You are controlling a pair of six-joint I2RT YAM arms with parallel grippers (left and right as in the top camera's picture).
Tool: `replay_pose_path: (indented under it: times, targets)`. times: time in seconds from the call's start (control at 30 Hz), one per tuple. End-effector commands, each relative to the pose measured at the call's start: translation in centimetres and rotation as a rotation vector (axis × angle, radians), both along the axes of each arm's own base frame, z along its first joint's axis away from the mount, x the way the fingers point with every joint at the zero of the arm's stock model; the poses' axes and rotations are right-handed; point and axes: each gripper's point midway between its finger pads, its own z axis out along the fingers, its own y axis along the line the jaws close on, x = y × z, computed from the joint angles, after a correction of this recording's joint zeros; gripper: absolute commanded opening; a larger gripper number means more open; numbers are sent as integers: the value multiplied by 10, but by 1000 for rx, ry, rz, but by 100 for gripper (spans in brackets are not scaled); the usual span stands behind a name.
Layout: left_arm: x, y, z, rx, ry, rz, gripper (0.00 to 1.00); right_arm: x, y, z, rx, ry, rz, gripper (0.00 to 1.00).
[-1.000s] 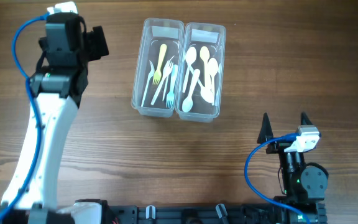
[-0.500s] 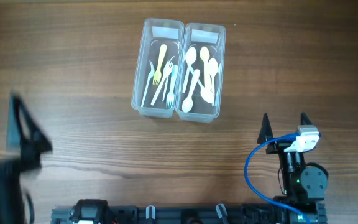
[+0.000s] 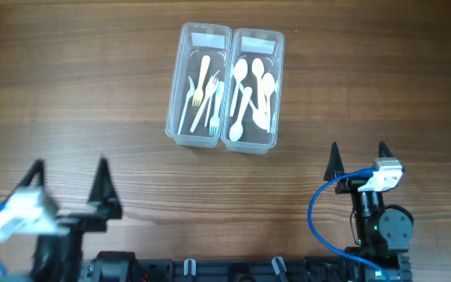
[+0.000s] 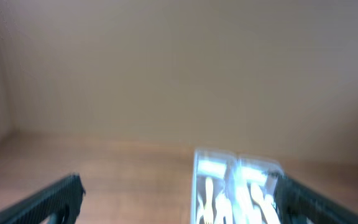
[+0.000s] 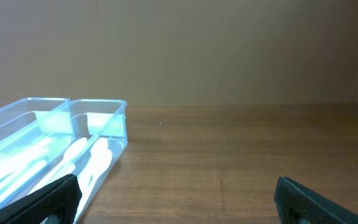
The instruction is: Pack container
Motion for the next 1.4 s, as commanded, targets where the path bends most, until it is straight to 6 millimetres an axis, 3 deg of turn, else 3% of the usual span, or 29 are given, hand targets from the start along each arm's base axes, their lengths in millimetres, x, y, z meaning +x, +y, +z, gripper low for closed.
replay_pose_path:
  times: [0.0, 0.13, 0.33, 0.93, 1.13, 1.3, 1.37]
  targets:
    - [22, -18, -53, -3, 35, -98, 100, -1, -3, 3, 20, -13, -18, 100]
    - [38, -25, -104, -4, 71, -131, 100, -1, -3, 3, 20, -13, -18, 100]
    - [49, -27, -149, -4, 85, -142, 100, -1, -3, 3, 20, -13, -18, 100]
    - [61, -35, -227, -11, 202, -182, 100, -1, -4, 3, 20, -13, -19, 100]
    - [64, -35, -227, -10, 182, -185, 100, -1, -3, 3, 20, -13, -18, 100]
    - [73, -32, -209, -3, 47, -163, 100, -1, -4, 3, 20, -13, -19, 100]
    - [74, -32, -214, 4, 52, -164, 100, -1, -3, 3, 20, -13, -18, 100]
